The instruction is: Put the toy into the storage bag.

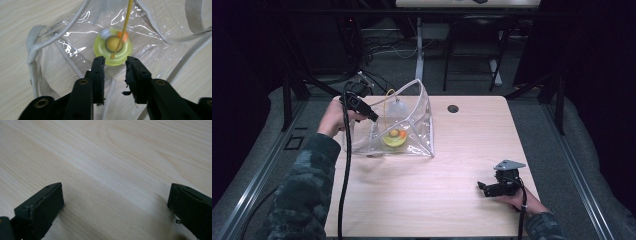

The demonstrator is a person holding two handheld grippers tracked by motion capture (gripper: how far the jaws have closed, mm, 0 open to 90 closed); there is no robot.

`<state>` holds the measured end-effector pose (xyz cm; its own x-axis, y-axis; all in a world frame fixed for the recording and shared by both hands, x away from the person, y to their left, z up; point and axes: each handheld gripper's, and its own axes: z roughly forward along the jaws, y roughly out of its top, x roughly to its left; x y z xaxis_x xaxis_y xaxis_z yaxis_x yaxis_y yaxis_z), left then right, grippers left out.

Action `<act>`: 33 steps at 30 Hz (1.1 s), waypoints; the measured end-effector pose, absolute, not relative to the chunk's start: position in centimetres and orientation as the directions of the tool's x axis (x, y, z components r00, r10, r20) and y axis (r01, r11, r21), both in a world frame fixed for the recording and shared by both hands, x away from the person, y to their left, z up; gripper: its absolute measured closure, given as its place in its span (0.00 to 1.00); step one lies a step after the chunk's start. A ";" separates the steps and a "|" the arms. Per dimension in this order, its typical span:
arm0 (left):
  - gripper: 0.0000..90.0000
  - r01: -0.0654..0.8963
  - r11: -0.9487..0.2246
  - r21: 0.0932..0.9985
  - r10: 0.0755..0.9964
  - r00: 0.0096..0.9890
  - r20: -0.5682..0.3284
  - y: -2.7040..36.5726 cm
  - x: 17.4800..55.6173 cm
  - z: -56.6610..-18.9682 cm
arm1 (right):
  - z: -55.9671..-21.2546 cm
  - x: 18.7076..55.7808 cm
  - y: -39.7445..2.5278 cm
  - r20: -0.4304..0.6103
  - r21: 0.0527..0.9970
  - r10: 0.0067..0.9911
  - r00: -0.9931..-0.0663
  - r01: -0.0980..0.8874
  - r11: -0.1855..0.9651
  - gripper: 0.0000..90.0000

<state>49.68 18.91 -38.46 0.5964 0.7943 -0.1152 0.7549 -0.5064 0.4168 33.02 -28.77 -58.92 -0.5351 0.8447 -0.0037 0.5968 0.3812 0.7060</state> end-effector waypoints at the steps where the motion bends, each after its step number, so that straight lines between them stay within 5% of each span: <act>1: 0.68 0.759 -0.502 0.414 0.799 0.591 -0.115 19.0 49.6 -38.4 | -58.9 33.0 -28.8 -0.004 0.706 0.845 -0.535 0.597 0.382 0.00; 18: 0.24 0.764 -0.482 0.430 0.823 0.563 -0.077 21.9 47.5 -36.3 | -58.9 33.0 -28.8 -0.007 0.703 0.843 -0.538 0.597 0.387 0.00; 33: 0.09 0.764 -0.445 0.466 0.851 0.523 -0.045 25.6 44.5 -35.5 | -58.9 33.0 -28.8 -0.007 0.704 0.846 -0.534 0.598 0.383 0.00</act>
